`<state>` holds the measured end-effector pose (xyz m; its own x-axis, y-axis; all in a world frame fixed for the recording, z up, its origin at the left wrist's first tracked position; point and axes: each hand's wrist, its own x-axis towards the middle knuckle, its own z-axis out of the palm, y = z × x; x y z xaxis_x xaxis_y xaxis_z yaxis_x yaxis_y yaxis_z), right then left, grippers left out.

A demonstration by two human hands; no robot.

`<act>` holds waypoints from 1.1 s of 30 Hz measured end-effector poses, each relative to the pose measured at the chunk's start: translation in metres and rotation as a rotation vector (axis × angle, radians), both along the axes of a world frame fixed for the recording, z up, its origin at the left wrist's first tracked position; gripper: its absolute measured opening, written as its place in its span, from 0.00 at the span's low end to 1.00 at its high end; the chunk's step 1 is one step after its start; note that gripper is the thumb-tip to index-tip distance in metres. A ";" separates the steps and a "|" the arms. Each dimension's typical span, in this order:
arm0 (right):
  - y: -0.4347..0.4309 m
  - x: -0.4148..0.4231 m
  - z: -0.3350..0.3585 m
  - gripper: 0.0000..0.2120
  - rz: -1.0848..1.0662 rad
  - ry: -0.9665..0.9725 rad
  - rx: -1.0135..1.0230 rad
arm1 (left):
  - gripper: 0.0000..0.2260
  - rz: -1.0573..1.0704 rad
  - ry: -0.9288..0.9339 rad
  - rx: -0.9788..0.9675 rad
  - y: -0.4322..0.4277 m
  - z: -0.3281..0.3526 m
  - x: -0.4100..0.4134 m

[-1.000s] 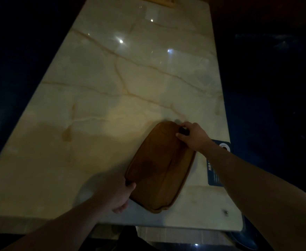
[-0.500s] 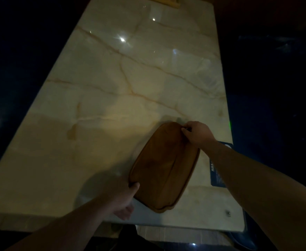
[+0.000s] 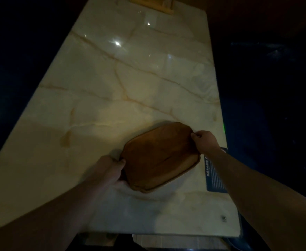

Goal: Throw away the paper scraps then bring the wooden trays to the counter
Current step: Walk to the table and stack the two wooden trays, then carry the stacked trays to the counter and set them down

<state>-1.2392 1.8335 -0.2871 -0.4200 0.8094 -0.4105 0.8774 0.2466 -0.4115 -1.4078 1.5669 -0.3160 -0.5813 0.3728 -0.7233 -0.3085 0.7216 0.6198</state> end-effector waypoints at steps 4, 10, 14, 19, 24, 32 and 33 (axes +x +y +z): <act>-0.008 0.017 0.000 0.15 -0.054 -0.001 -0.020 | 0.14 -0.213 0.322 -0.093 0.015 0.008 -0.016; -0.031 0.041 -0.006 0.18 -0.087 0.013 -0.053 | 0.08 -0.394 0.492 -0.069 0.030 0.004 -0.032; -0.043 0.053 -0.010 0.13 -0.135 0.027 -0.124 | 0.07 -0.390 0.617 -0.036 0.027 0.000 -0.032; -0.057 0.053 -0.009 0.09 -0.215 0.099 -0.175 | 0.11 -0.459 0.668 -0.101 0.027 -0.004 -0.032; -0.067 0.048 -0.007 0.16 -0.348 0.213 -0.226 | 0.09 -0.319 0.623 -0.001 0.024 0.002 -0.033; -0.121 0.063 0.043 0.12 -0.494 0.448 -0.055 | 0.13 -0.356 0.694 0.252 0.013 0.051 -0.034; -0.132 0.065 0.051 0.12 -0.521 0.465 -0.025 | 0.13 -0.366 0.697 0.292 0.010 0.058 -0.036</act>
<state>-1.1738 1.7012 -0.2361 -0.1165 0.9457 -0.3036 0.6097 -0.1732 -0.7734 -1.4438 1.5773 -0.2578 -0.6651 0.7415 -0.0883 0.4368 0.4823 0.7594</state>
